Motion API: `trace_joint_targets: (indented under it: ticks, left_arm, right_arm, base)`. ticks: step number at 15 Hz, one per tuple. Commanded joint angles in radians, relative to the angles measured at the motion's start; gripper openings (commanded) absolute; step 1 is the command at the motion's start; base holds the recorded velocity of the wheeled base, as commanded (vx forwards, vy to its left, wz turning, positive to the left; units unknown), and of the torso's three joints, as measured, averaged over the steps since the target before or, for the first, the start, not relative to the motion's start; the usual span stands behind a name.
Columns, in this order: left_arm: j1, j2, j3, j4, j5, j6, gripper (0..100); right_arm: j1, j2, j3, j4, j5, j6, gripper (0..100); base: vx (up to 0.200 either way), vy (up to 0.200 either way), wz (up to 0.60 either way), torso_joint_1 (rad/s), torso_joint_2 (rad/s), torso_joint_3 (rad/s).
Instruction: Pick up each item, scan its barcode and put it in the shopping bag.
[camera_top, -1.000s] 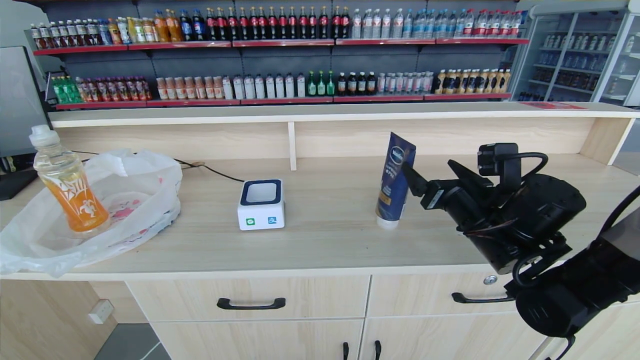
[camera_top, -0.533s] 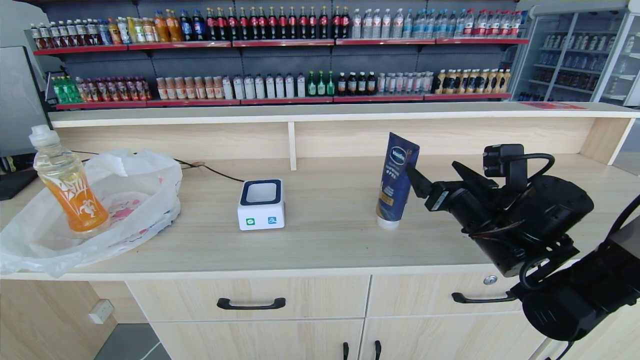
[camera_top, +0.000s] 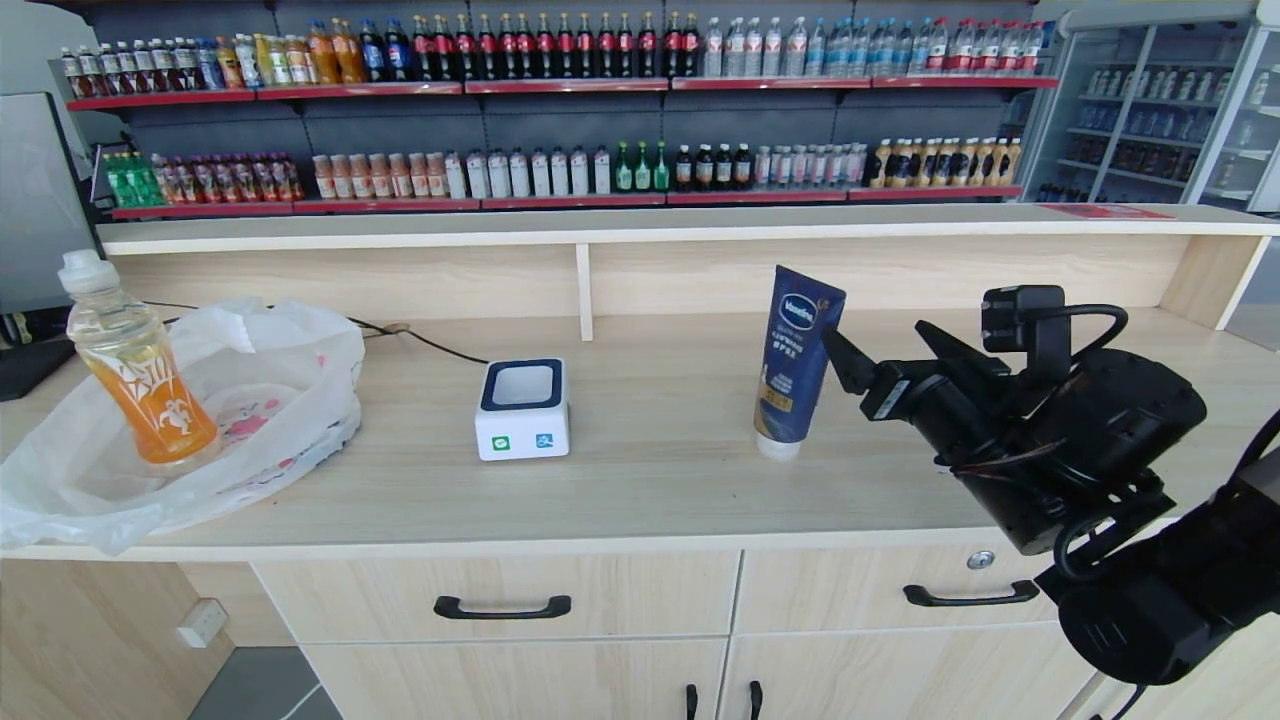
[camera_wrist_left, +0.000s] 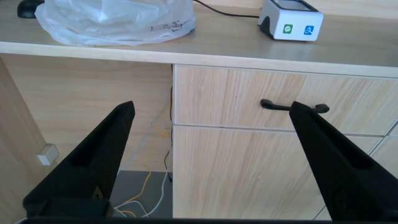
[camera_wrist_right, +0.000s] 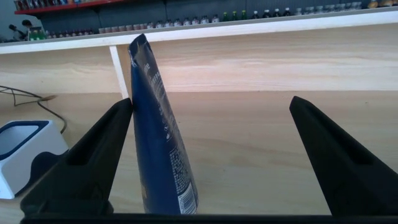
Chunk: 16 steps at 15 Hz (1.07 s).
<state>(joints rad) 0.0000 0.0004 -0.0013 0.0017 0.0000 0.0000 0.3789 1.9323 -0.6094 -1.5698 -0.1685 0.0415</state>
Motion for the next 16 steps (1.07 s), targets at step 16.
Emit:
trace_joint_targets:
  ticks: [16]
  left_arm:
    - [0.0,0.0,0.0,0.0,0.0,0.0,100]
  right_arm:
    - [-0.052,0.004,0.005,-0.001,-0.002,-0.002,100]
  base:
    - [0.0,0.0,0.0,0.0,0.0,0.0]
